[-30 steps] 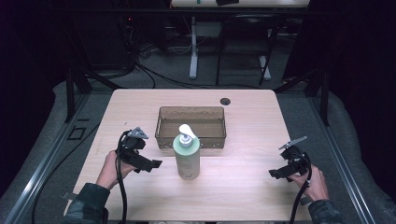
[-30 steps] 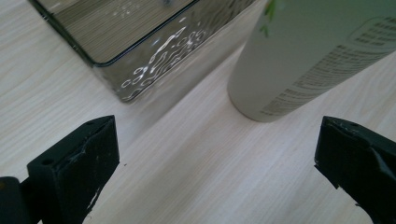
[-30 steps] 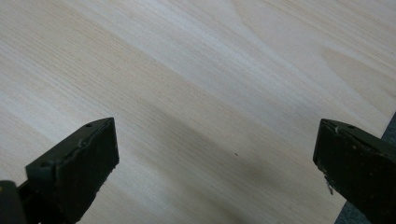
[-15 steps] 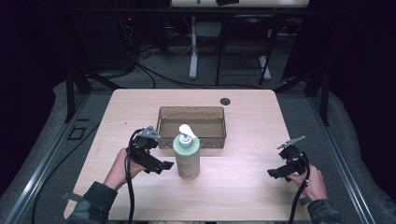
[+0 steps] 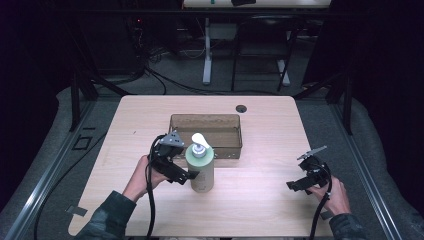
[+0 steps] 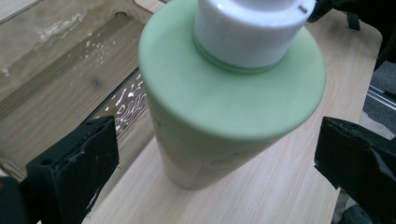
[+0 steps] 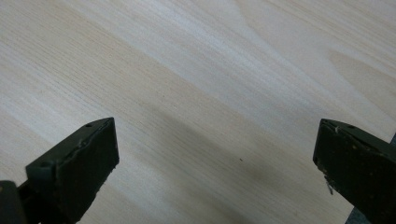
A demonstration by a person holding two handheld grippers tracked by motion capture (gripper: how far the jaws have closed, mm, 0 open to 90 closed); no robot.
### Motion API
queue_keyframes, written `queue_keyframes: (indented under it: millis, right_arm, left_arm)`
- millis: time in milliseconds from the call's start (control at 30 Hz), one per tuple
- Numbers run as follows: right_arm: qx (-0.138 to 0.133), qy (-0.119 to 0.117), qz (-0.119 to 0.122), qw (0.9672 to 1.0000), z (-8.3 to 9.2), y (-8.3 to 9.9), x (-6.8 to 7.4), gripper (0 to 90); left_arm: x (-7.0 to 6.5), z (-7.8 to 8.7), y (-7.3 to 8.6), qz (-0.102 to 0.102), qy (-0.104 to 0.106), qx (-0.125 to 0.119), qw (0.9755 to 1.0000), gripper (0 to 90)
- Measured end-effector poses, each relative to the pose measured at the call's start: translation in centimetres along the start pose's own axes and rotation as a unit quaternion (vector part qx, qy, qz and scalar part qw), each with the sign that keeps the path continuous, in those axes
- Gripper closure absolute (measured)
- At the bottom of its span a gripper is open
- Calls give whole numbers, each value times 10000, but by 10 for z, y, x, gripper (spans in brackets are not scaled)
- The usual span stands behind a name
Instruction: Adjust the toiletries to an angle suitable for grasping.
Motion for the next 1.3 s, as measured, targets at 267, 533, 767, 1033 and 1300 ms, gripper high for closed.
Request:
queue_keyframes:
  millis: [267,533,767,1033,1300]
  right_arm:
    - [-17,-11,13,10000,0,0,1,0]
    - [-33,35,7,10000,2,0,0,0]
    - [-45,42,2,10000,2,-1,-1,0]
    - [-44,22,-7,10000,2,-1,1,0]
    - [-34,37,30,10000,2,-1,1,0]
  left_arm:
    - [-5,-4,-10,-53,-31,-122,9999,13]
    - [-7,-8,-16,-141,-81,-284,9995,116]
    - [-8,-8,-16,-149,-152,-333,9992,120]
    - [-7,-7,-15,-133,-241,-316,9991,123]
    - [2,-6,-13,62,-460,-260,9986,124]
Point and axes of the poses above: each handheld gripper's, and its own axes: z roughly backward along the jaws, y roughly out of its underside, x roughly to its left, the point moved 10 cm from there along -z, roughly forward along the jaws, and after that the axes turned 14 degrees about -y, right-handed, at the moved point
